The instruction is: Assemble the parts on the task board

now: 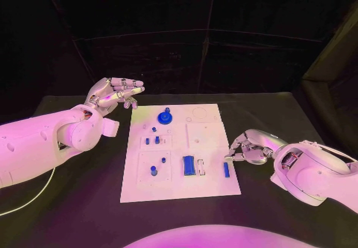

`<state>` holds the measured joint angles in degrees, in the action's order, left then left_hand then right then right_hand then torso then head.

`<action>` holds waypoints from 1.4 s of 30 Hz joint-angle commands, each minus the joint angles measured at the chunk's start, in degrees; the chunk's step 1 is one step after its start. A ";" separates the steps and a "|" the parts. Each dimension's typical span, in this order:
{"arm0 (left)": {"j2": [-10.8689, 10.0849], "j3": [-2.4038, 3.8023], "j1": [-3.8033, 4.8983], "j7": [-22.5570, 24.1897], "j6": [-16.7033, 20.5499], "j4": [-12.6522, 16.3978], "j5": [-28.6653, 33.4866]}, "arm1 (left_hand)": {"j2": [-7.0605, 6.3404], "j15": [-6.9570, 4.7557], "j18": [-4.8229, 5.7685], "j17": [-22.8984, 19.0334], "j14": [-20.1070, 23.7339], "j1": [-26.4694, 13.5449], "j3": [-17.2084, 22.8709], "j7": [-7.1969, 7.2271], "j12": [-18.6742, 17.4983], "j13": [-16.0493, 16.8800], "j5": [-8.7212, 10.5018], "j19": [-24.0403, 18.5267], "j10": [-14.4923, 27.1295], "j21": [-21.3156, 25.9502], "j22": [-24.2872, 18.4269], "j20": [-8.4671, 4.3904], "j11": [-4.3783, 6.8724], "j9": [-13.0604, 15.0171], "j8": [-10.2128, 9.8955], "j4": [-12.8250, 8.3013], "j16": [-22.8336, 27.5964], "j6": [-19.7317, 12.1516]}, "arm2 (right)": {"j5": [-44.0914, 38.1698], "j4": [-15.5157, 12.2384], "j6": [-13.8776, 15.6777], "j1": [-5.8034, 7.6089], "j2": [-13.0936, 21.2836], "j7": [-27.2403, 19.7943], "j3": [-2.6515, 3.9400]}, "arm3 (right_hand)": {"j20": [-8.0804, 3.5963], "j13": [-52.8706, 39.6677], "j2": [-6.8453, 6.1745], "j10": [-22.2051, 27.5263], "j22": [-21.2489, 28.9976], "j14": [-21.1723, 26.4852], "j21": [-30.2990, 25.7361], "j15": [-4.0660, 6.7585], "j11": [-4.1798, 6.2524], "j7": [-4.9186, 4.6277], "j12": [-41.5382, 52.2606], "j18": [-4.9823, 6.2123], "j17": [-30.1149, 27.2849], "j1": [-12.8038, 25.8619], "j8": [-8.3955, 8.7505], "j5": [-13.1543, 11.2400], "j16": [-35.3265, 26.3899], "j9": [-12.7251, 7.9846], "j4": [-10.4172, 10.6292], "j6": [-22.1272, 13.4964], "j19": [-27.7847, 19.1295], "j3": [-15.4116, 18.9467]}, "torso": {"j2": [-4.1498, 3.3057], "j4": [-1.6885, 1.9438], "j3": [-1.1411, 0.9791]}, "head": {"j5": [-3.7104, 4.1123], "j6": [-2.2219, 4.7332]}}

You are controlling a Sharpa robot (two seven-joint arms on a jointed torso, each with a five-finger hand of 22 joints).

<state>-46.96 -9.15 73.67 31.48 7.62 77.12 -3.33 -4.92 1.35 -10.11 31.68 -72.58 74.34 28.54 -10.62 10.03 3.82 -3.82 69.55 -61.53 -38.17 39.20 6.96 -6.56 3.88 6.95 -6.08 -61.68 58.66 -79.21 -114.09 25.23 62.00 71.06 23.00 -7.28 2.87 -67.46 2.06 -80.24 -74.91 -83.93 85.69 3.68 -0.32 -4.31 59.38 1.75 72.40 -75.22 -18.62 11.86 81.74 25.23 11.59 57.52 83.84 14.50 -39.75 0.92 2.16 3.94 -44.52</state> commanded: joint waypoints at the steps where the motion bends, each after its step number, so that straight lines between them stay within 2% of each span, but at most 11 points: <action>1: -0.01 0.04 0.07 0.54 -0.24 0.11 0.22 | 0.38 -0.01 -0.41 -0.09 0.17 -0.02 -0.24 -0.17 0.38 0.00 -0.03 -0.24 0.26 0.26 -0.08 -0.05 -0.12 -0.01 0.23 0.02 0.18 0.11 | -5.58 0.18 -4.42 0.01 0.11 4.73 -0.02 | -0.13 -0.03 -0.11 0.04 -9.85 -2.94 -0.22 0.18 0.51 0.07 -0.25 -0.07 -0.06 1.42 0.00 -0.24 -0.23 0.17 0.85 0.46 1.71 1.06 | 0.01 -0.07 0.01 | 0.29 0.02; 7: -0.02 0.01 0.04 0.55 -0.23 0.14 0.22 | 0.39 0.01 -0.40 -0.10 0.17 -0.15 -0.33 -0.17 0.41 -0.01 -0.02 -0.23 0.27 0.29 -0.10 -0.04 -0.13 -0.01 0.24 0.08 0.16 0.11 | -7.68 1.20 -6.97 -0.13 -0.97 6.27 -0.09 | -0.16 -0.22 -0.25 -0.03 -9.88 -2.97 -0.21 0.20 0.51 0.08 -0.04 -0.07 0.04 1.79 0.09 -0.35 -0.20 0.26 1.30 0.39 1.73 1.41 | -0.01 0.01 -0.06 | 0.32 0.08; 10: -0.03 -0.01 0.02 0.56 -0.26 0.18 0.22 | 0.39 0.01 -0.40 -0.10 0.17 -0.15 -0.33 -0.17 0.41 -0.01 -0.02 -0.23 0.27 0.29 -0.10 -0.04 -0.13 -0.01 0.24 0.08 0.16 0.11 | -7.98 1.56 -7.70 -0.27 -1.61 6.35 -0.10 | -0.16 -0.28 -0.25 -0.06 -9.90 -2.97 -0.19 0.20 0.51 0.08 0.04 -0.08 0.07 1.79 0.09 -0.35 -0.18 0.26 1.30 0.39 1.74 1.41 | -0.07 0.10 -0.04 | 0.32 0.08; 11: -0.03 -0.01 0.01 0.56 -0.27 0.19 0.22 | 0.39 0.01 -0.40 -0.10 0.17 -0.15 -0.33 -0.17 0.41 -0.01 -0.02 -0.23 0.27 0.29 -0.10 -0.04 -0.13 -0.01 0.24 0.08 0.16 0.11 | -8.05 1.68 -8.02 -0.34 -1.83 6.35 -0.11 | -0.16 -0.28 -0.29 -0.06 -9.88 -2.97 -0.20 0.20 0.51 0.08 0.03 -0.08 0.08 1.80 0.11 -0.34 -0.18 0.26 1.33 0.37 1.73 1.45 | -0.03 0.18 0.06 | 0.37 0.11; 12: -0.03 -0.02 0.00 0.57 -0.29 0.19 0.22 | 0.39 0.01 -0.40 -0.10 0.17 -0.15 -0.33 -0.17 0.41 -0.01 -0.02 -0.23 0.27 0.29 -0.10 -0.04 -0.13 -0.01 0.24 0.08 0.16 0.11 | -8.13 1.79 -8.41 -0.39 -2.03 6.34 -0.11 | -0.16 -0.26 -0.30 -0.05 -9.88 -2.97 -0.20 0.20 0.51 0.08 0.01 -0.08 0.07 1.81 0.11 -0.34 -0.18 0.27 1.34 0.36 1.73 1.46 | -0.04 0.21 0.05 | 0.33 0.13; 19: -0.07 -0.05 -0.12 0.57 -0.34 0.12 0.22 | 0.39 0.01 -0.40 -0.10 0.17 -0.15 -0.33 -0.17 0.41 -0.01 -0.02 -0.23 0.27 0.29 -0.10 -0.04 -0.13 -0.01 0.24 0.08 0.16 0.11 | -7.92 2.54 -10.52 -0.66 -3.26 6.36 -0.14 | -0.18 -0.21 -0.62 0.01 -9.83 -2.97 -0.25 0.20 0.52 0.09 -0.10 -0.06 0.05 1.87 0.14 -0.42 -0.20 0.34 1.51 0.37 1.69 1.72 | 0.02 0.05 0.03 | 0.01 0.05; 24: -0.10 -0.06 -0.18 0.57 -0.38 0.10 0.22 | 0.39 0.01 -0.40 -0.10 0.17 -0.15 -0.33 -0.17 0.41 -0.01 -0.02 -0.23 0.27 0.29 -0.10 -0.04 -0.13 -0.01 0.24 0.08 0.16 0.11 | -8.16 2.88 -11.89 -0.77 -3.89 6.92 -0.15 | -0.18 -0.20 -0.70 0.03 -9.84 -2.97 -0.25 0.20 0.53 0.11 -0.14 -0.06 0.06 1.87 0.12 -0.48 -0.20 0.37 1.56 0.41 1.69 1.78 | 0.02 0.08 0.06 | -0.03 -0.11; 29: -0.16 -0.06 -0.20 0.56 -0.42 0.10 0.22 | 0.39 0.01 -0.40 -0.10 0.17 -0.15 -0.33 -0.17 0.41 -0.01 -0.02 -0.23 0.27 0.29 -0.10 -0.04 -0.13 -0.01 0.24 0.08 0.16 0.11 | -9.08 3.11 -13.74 -0.84 -4.43 8.00 -0.15 | -0.22 -0.10 -1.14 0.19 -9.69 -2.93 -0.40 0.25 0.59 0.22 -0.41 -0.01 -0.14 2.06 0.00 -1.54 -0.34 0.67 2.24 0.73 1.56 2.18 | 0.04 0.04 0.09 | -0.12 -0.13; 34: -0.22 -0.06 -0.22 0.57 -0.47 0.12 0.22 | 0.39 0.01 -0.40 -0.10 0.17 -0.15 -0.33 -0.17 0.41 -0.01 -0.02 -0.23 0.27 0.29 -0.10 -0.04 -0.13 -0.01 0.24 0.08 0.16 0.11 | -9.90 3.35 -14.00 -0.98 -5.45 8.60 -0.16 | -0.24 -0.10 -1.31 0.22 -9.63 -2.91 -0.47 0.28 0.63 0.26 -0.46 0.01 -0.24 2.06 -0.06 -1.82 -0.41 0.78 2.45 0.88 1.50 2.27 | 0.01 0.04 0.09 | -0.20 -0.15; 42: -0.35 -0.07 -0.24 0.58 -0.51 0.12 0.22 | 0.47 0.03 -0.39 -0.14 0.17 -0.31 -0.44 -0.17 0.45 -0.01 -0.03 -0.21 0.31 0.34 -0.15 -0.03 -0.13 -0.01 0.24 0.16 0.14 0.09 | -12.32 3.72 -15.37 -1.78 -7.39 9.02 -0.16 | -0.35 -0.23 -2.21 0.33 -9.55 -2.90 -0.58 0.37 0.70 0.30 -0.53 0.03 -0.27 -1.13 -0.02 -2.14 -0.52 1.24 1.09 0.93 1.43 1.80 | 0.01 0.09 0.11 | -0.24 -0.19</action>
<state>-47.26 -9.26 73.37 31.51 7.60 77.15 -3.32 -4.92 1.35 -10.11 31.62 -72.58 74.34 28.37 -10.62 10.23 3.81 -3.82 69.55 -61.53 -38.17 39.14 6.96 -6.56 3.88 6.95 -5.91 -61.68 58.66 -89.30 -110.44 12.00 60.47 63.80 31.23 -7.27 2.87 -67.62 0.02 -80.03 -74.91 -83.93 85.47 3.68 -0.10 -4.08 59.17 1.76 72.19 -75.73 -19.04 10.02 81.53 26.71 12.97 58.33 83.84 16.30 -39.72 0.97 2.26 3.72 -44.71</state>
